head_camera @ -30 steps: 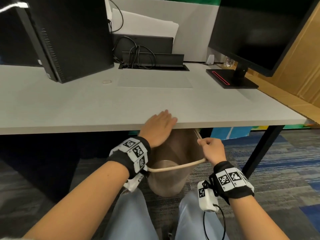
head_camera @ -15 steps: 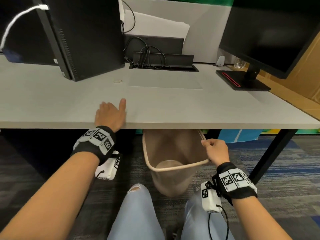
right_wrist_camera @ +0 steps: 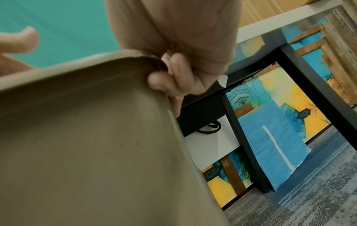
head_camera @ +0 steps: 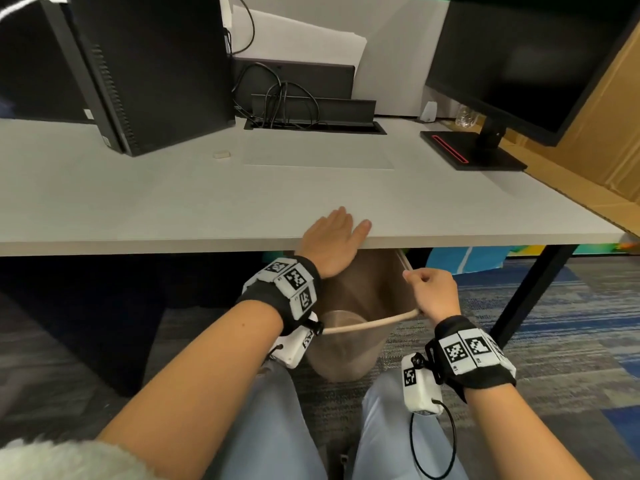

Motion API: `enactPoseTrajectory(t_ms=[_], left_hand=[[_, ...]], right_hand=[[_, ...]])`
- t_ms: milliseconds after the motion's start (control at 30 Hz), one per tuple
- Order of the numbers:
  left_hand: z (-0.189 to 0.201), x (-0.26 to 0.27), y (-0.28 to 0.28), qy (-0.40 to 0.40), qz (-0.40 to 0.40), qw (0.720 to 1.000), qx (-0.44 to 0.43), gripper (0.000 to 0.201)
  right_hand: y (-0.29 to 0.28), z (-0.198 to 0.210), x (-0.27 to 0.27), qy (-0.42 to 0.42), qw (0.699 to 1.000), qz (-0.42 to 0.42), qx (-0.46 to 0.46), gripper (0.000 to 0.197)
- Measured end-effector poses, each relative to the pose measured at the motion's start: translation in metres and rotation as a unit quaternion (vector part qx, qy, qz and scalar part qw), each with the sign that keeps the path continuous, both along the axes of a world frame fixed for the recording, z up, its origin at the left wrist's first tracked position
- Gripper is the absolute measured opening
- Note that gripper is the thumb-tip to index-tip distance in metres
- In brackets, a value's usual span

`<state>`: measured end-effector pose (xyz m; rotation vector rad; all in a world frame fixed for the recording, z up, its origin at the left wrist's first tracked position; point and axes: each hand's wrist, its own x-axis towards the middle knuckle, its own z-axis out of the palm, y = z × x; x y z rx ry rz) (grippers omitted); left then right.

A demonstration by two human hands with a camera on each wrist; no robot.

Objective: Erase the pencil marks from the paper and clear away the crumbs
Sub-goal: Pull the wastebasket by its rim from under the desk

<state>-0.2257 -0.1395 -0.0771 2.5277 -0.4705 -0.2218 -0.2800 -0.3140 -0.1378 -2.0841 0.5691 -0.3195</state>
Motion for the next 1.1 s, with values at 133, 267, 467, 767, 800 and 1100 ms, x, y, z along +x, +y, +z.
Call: enactPoseTrajectory(t_ms=[133, 267, 467, 767, 800, 1100], left_hand=[[0.013, -0.035, -0.012, 0.127, -0.089, 0.975, -0.159, 0.057], [0.019, -0.016, 0.003, 0.013, 0.005, 0.985, -0.17, 0.06], [0.001, -0.015, -0.016, -0.052, -0.136, 0.989, 0.03, 0.05], [0.033, 0.056, -0.011, -0.038, 0.122, 0.991, -0.027, 0.063], [0.03, 0.07, -0.003, -0.016, 0.173, 0.985, 0.012, 0.07], [0.006, 0.1, -0.048, 0.029, 0.082, 0.991, 0.103, 0.074]], right_hand=[[-0.01, 0.002, -0.005, -0.002, 1.0, -0.011, -0.002, 0.023], [-0.017, 0.002, -0.009, -0.002, 1.0, -0.017, 0.004, 0.02], [-0.026, 0.001, -0.009, -0.014, 1.0, -0.024, 0.001, 0.022], [-0.045, -0.005, -0.004, -0.012, 0.999, -0.028, 0.014, 0.026], [-0.048, -0.005, -0.003, -0.011, 0.999, -0.029, 0.015, 0.026], [-0.077, -0.003, -0.002, 0.0, 0.999, -0.04, 0.024, 0.023]])
